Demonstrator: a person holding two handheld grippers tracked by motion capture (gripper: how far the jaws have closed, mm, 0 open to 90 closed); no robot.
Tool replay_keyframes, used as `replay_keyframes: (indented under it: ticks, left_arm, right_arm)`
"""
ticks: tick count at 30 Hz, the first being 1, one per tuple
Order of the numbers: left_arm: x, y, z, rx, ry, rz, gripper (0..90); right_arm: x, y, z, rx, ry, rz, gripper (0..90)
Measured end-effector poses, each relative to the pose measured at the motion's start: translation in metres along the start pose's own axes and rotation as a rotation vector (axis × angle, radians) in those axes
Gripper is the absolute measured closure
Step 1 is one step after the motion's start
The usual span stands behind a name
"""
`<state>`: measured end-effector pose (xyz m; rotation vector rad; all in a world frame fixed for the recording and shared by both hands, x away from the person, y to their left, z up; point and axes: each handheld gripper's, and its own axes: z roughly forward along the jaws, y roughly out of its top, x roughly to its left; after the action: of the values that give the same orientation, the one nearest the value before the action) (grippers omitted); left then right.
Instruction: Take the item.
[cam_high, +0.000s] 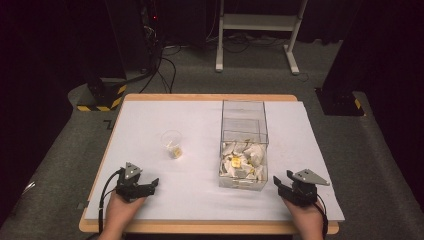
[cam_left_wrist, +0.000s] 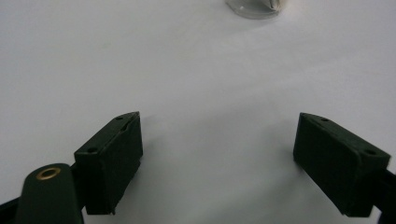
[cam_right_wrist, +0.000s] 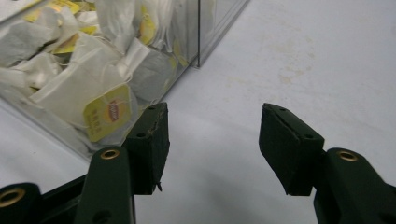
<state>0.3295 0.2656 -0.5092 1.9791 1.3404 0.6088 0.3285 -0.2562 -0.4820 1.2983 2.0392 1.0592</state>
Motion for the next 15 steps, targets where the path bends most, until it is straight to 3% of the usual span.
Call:
replay_keyframes:
  ticks: [15]
  left_arm:
    - [0.001,0.0,0.001,0.005,-0.012,-0.003,14.7]
  right_arm:
    - [0.015,-0.008,-0.027,-0.028,0.032,-0.003,38.1]
